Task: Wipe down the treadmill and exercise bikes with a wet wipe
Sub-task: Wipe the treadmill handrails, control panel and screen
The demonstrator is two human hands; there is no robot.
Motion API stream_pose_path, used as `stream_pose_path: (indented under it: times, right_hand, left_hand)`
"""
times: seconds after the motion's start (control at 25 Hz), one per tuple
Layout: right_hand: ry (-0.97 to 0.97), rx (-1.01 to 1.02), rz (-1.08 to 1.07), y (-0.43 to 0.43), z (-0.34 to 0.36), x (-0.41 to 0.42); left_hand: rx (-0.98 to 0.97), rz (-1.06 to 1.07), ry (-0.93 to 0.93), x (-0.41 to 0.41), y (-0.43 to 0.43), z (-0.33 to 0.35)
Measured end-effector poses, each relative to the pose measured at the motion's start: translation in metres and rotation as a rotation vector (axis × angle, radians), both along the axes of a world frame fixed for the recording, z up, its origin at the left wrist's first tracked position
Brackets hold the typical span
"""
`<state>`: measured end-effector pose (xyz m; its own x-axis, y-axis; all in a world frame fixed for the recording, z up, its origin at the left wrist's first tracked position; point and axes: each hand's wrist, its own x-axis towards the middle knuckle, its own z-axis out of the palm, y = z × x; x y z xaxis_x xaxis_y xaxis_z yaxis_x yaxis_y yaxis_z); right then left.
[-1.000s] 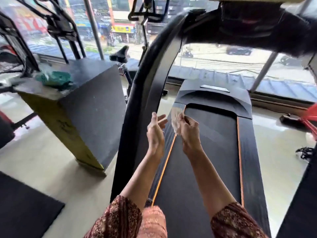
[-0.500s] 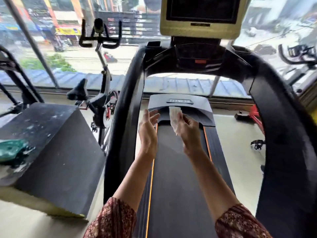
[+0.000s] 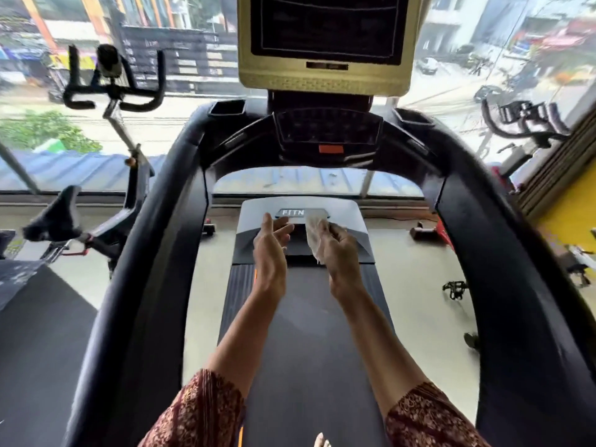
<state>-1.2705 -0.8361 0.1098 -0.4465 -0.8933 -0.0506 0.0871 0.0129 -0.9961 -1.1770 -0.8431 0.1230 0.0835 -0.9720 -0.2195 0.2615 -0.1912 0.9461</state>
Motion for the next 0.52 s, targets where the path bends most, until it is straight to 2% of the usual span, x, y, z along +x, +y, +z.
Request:
stream_pose_path:
  times: [0.2,0.36,0.52]
  right_hand:
    - [-0.013,0.002,0.034,-0.111,-0.002,-0.025]
    - [-0.013,0.069,0.188,-0.194,-0.020,0.007]
    - [0.105,0.065,0.268,-0.270,-0.026,0.042]
  left_hand:
    - [0.004,0.085,-0.037,-0.015,-0.094,-0.002]
    - [0.047,0.230,-0.002,0.004,-0.176,-0.020]
    - [-0.008,0.329,-0.003,0.024,-0.244,-0.013]
